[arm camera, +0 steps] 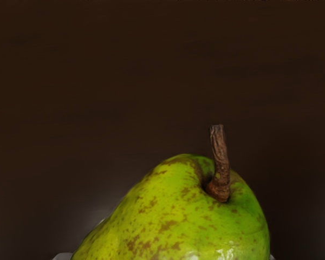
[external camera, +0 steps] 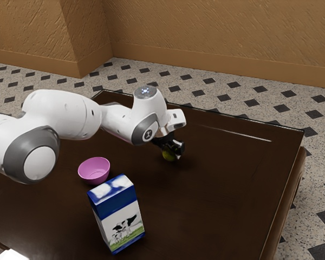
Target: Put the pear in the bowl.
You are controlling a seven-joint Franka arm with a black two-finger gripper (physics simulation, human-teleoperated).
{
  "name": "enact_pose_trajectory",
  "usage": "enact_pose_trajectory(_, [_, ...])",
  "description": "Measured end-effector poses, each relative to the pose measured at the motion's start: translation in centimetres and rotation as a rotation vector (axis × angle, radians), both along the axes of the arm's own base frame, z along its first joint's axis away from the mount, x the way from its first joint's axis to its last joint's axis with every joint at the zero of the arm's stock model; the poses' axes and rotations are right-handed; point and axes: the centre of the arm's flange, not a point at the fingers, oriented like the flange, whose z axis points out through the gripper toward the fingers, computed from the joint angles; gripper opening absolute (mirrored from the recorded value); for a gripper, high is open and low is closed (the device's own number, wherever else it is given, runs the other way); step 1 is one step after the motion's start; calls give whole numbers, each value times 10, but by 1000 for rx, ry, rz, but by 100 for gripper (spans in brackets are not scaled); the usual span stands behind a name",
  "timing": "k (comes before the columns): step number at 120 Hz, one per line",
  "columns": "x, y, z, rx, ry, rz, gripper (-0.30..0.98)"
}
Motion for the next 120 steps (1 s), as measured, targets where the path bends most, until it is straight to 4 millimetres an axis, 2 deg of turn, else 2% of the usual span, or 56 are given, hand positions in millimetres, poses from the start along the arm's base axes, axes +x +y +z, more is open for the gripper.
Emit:
enact_pose_trajectory(23, [-1,6,-1,11,-1,1,32])
enact_pose_trajectory(43, [0,16,18,11,-23,17,26])
enact_pose_trajectory(51, [-5,37,36,9,-31,48,25])
enact_pose_trajectory(67, [-24,105,63,6,-30,148,23])
enact_pose_trajectory(73, [-39,130,69,6,-18,186,22])
enact_pose_trajectory(82, [-72,159,75,6,14,237,22])
enact_pose_trajectory(92, [-101,183,84,6,45,285,21])
enact_pose_trajectory(101, [-124,203,84,5,83,327,21])
enact_pose_trajectory(120, [-146,216,76,4,153,365,20])
